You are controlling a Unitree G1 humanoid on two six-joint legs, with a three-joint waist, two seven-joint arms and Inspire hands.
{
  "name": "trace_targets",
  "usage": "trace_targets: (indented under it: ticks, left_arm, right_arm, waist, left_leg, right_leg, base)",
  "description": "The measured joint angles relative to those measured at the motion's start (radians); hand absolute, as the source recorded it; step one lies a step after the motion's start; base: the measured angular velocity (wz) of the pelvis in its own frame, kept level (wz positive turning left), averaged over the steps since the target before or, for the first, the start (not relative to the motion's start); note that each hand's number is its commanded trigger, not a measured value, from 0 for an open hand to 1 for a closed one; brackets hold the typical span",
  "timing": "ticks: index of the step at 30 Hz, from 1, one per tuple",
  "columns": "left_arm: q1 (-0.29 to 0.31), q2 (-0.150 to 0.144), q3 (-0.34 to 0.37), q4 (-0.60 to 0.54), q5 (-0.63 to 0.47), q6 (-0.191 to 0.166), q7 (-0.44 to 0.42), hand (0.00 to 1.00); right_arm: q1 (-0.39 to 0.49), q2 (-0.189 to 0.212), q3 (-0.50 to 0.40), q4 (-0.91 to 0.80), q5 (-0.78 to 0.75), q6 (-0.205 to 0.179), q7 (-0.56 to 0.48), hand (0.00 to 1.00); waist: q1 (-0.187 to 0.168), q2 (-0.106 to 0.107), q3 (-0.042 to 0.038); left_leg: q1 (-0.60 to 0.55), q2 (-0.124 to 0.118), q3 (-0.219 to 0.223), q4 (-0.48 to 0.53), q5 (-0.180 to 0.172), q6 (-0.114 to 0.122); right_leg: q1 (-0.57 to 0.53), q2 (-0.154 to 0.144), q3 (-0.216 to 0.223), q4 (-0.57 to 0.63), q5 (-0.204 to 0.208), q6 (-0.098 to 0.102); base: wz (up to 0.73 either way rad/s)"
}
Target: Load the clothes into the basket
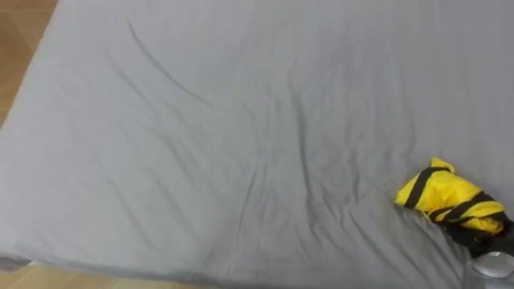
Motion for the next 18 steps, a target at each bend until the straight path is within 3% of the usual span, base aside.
trace_targets:
  ticks: [6, 11, 13, 18]
  left_arm:
    - [0.0, 0.006, 0.04, -0.01, 0.001, -0.004, 0.003, 0.0]
    - [0.006, 0.013, 0.082, -0.019, 0.002, -0.015, 0.005, 0.0]
    - [0.019, 0.012, 0.085, -0.03, 0.003, -0.015, 0.005, 0.0]
    - [0.027, 0.006, 0.12, -0.04, 0.005, -0.014, 0.007, 0.0]
  right_arm:
    - [0.051, 0.003, -0.021, -0.007, 0.012, 0.018, 0.032, 1.0]
    - [0.115, 0.004, -0.03, -0.09, 0.042, 0.031, 0.032, 1.0]
    - [0.157, 0.005, -0.037, -0.167, 0.037, 0.033, 0.032, 1.0]
    - [0.249, 0.006, -0.102, -0.368, 0.031, 0.044, 0.019, 1.0]
  waist:
    - [-0.007, -0.038, -0.004]
    - [-0.015, -0.089, -0.0146]
    - [-0.031, -0.11, -0.0235]
    - [-0.053, -0.12, -0.0235]
  left_leg:
    - [0.061, 0.0, 0.004, -0.022, 0.0, 0.0]
    - [0.126, -0.005, 0.004, -0.033, 0.0, 0.0]
    - [0.151, -0.006, 0.004, -0.032, 0.0, 0.0]
    - [0.206, -0.007, 0.016, -0.032, -0.001, -0.001]
  right_leg:
    - [0.054, 0.001, 0.006, -0.003, -0.005, 0.007]
    - [0.106, 0.004, 0.04, -0.003, -0.013, 0.009]
    - [0.133, 0.005, 0.055, -0.009, -0.014, 0.009]
    - [0.178, 0.007, 0.088, -0.015, -0.016, 0.014]
  base:
    - [-0.03]
    - [-0.11]
    - [-0.1]
    - [-0.15]
